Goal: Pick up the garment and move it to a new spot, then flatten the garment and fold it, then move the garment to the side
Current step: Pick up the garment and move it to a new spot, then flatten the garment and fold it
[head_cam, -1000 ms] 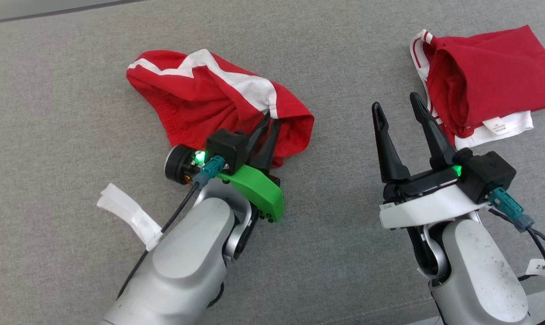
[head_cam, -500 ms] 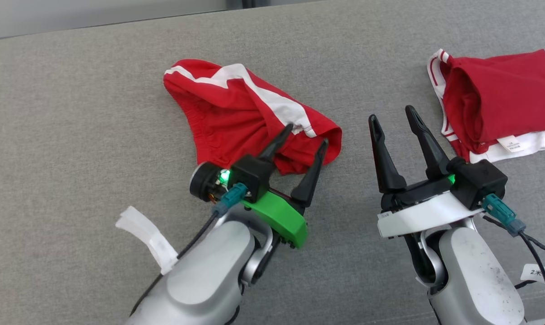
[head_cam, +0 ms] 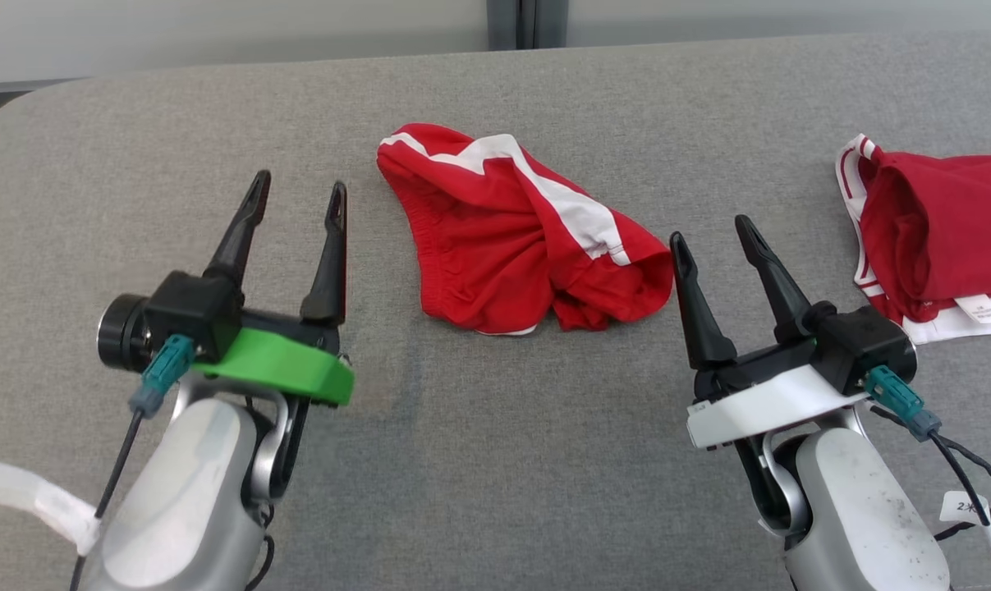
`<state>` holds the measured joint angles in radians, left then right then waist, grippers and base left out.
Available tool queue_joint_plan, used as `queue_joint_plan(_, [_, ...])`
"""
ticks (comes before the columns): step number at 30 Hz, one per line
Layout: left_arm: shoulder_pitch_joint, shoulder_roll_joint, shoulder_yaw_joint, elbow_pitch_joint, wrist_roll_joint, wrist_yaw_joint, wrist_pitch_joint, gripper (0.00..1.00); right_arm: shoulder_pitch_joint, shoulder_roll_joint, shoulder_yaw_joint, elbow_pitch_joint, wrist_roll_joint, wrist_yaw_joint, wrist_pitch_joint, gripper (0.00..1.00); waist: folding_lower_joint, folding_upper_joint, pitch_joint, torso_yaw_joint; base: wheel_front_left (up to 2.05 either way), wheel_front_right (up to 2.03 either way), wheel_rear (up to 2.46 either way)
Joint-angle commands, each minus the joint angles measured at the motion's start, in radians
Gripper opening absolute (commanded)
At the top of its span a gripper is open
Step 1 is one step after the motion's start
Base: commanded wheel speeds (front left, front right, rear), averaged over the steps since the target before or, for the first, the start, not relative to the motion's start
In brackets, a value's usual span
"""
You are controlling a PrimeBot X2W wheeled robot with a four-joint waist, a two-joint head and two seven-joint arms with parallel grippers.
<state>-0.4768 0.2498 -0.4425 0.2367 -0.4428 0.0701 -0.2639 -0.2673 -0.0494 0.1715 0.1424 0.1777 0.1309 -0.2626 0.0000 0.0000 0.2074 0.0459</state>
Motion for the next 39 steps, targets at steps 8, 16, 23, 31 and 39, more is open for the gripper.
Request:
queue_joint_plan(8, [0.217, -0.050, 0.161, -0.051, 0.060, -0.064, 0.000, 1.00, 0.051, -0.002, 0.004, 0.013, 0.006, 0.000, -0.003, 1.00, 0.0000, 0.0000, -0.023, 0.014, 0.00, 0.00, 0.00])
queue_joint_plan(16, [0.264, -0.128, 0.261, -0.046, 0.141, -0.124, 0.000, 1.00, 0.068, -0.002, 0.008, 0.032, 0.037, 0.000, -0.003, 1.00, 0.0000, 0.0000, -0.019, 0.022, 0.00, 0.00, 0.00])
queue_joint_plan(23, [0.238, -0.165, 0.292, -0.029, 0.186, -0.160, 0.000, 1.00, 0.029, -0.004, 0.077, 0.145, 0.138, 0.000, -0.002, 1.00, 0.0000, 0.0000, 0.007, 0.043, 0.00, 0.00, 0.00])
queue_joint_plan(31, [0.226, -0.189, 0.292, 0.009, 0.202, -0.184, 0.000, 1.00, -0.081, -0.015, 0.090, 0.276, 0.250, 0.000, -0.003, 1.00, 0.0000, 0.0000, 0.036, 0.092, 0.00, 0.00, 0.00])
queue_joint_plan(39, [0.226, -0.197, 0.306, 0.029, 0.178, -0.192, 0.000, 1.00, -0.153, -0.036, 0.121, 0.298, 0.256, 0.000, -0.003, 1.00, 0.0000, 0.0000, 0.041, 0.122, 0.00, 0.00, 0.00])
